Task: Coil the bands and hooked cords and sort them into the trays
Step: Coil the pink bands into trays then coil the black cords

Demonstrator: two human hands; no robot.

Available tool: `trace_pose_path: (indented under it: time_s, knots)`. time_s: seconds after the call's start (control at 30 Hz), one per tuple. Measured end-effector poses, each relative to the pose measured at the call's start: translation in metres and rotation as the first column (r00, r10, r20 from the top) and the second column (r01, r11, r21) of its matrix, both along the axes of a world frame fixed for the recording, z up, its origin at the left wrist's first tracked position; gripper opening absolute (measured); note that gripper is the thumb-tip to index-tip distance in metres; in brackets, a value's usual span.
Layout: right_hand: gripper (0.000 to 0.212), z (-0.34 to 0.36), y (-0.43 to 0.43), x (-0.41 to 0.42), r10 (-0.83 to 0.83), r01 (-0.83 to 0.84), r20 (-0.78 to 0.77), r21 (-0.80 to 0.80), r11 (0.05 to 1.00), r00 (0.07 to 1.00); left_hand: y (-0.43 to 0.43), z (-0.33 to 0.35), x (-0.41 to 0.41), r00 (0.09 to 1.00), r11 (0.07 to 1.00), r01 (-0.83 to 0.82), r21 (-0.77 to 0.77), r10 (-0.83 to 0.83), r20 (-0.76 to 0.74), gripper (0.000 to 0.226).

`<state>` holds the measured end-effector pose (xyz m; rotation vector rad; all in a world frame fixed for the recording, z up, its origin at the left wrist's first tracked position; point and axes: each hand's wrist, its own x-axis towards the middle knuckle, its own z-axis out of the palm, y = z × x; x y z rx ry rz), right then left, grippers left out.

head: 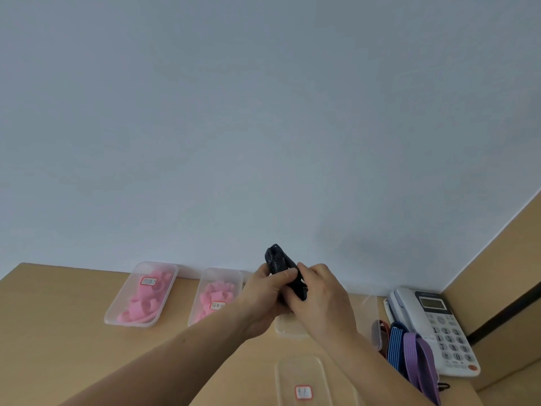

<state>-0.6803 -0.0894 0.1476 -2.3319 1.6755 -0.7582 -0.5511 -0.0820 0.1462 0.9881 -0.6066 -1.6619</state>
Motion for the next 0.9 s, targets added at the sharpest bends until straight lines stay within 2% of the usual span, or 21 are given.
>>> trace_pose_path:
  time_s: [0.13,0.27,0.37,0.4,0.47,0.57,0.67,0.77,0.9]
  knots:
    - [0.018,-0.003,-0.009,-0.002,-0.063,0.06,0.014,0.147,0.987,0.998,-0.005,-0.012,0.004,0.987,0.987,0.156,0.047,-0.153,-0.057,0.028]
    - [0.016,-0.017,-0.014,-0.014,-0.095,0.099,-0.026,0.246,0.964,0.995,-0.013,-0.032,0.007,0.961,0.951,0.277,0.137,-0.271,-0.058,0.043]
    - [0.018,-0.028,-0.021,-0.024,-0.075,0.091,-0.07,0.25,0.964,0.995,-0.022,-0.048,0.0,0.95,0.932,0.311,0.188,-0.309,-0.04,0.045]
    - [0.02,-0.032,-0.027,-0.029,-0.058,0.077,-0.083,0.244,0.967,0.995,-0.025,-0.051,-0.004,0.953,0.932,0.295,0.209,-0.303,0.004,0.045]
    - [0.025,-0.039,-0.042,-0.041,-0.004,0.035,-0.126,0.246,0.969,0.992,-0.032,-0.056,-0.007,0.937,0.952,0.203,0.227,-0.257,0.236,0.045]
    - [0.036,-0.05,-0.07,-0.061,0.108,-0.059,-0.19,0.246,0.967,0.976,-0.042,-0.069,-0.004,0.765,0.992,0.035,0.125,-0.107,0.635,0.041]
    - [0.038,-0.064,-0.1,-0.071,0.226,-0.154,-0.278,0.259,0.953,0.933,-0.054,-0.082,-0.003,0.52,0.998,0.06,-0.002,-0.029,0.853,0.041]
    - [0.038,-0.08,-0.121,-0.07,0.365,-0.289,-0.362,0.249,0.924,0.858,-0.061,-0.094,-0.011,0.316,0.98,0.193,-0.055,-0.009,0.949,0.028]
    - [0.038,-0.099,-0.135,-0.062,0.539,-0.46,-0.436,0.282,0.842,0.72,-0.059,-0.114,-0.014,0.113,0.973,0.228,0.031,-0.058,0.992,0.026]
